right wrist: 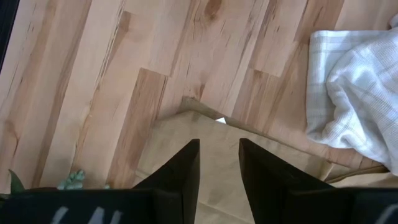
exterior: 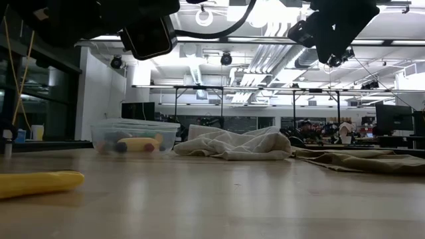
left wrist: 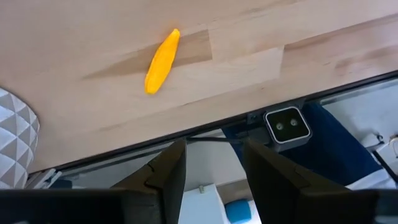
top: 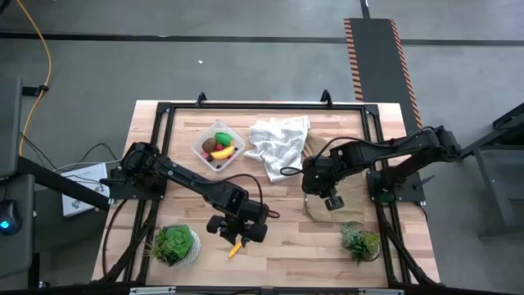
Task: Pick and placing Produce into tupperware
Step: Put the yellow corn into the transparent bin
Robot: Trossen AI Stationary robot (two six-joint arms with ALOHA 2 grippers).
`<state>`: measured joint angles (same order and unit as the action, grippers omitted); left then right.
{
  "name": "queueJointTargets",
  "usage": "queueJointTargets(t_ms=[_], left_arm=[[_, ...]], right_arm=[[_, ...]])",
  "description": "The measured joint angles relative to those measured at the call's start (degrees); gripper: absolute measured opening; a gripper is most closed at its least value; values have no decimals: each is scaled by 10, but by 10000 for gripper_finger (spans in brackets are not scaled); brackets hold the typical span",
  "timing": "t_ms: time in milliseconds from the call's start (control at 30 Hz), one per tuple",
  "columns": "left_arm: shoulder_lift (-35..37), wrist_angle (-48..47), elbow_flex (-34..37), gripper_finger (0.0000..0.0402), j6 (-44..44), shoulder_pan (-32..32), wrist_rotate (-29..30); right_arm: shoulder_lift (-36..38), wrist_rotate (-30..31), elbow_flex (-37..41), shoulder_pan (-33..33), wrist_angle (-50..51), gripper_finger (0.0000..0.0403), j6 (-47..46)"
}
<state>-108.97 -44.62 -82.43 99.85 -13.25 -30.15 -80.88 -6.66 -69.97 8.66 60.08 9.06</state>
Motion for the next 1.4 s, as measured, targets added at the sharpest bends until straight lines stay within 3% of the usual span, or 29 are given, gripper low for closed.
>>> queueJointTargets(t_ms=[1400], left_arm=[[-88, -10, 0, 150, -151, -19, 3]], right_arm=[[0, 0, 0, -1, -15, 103, 0]])
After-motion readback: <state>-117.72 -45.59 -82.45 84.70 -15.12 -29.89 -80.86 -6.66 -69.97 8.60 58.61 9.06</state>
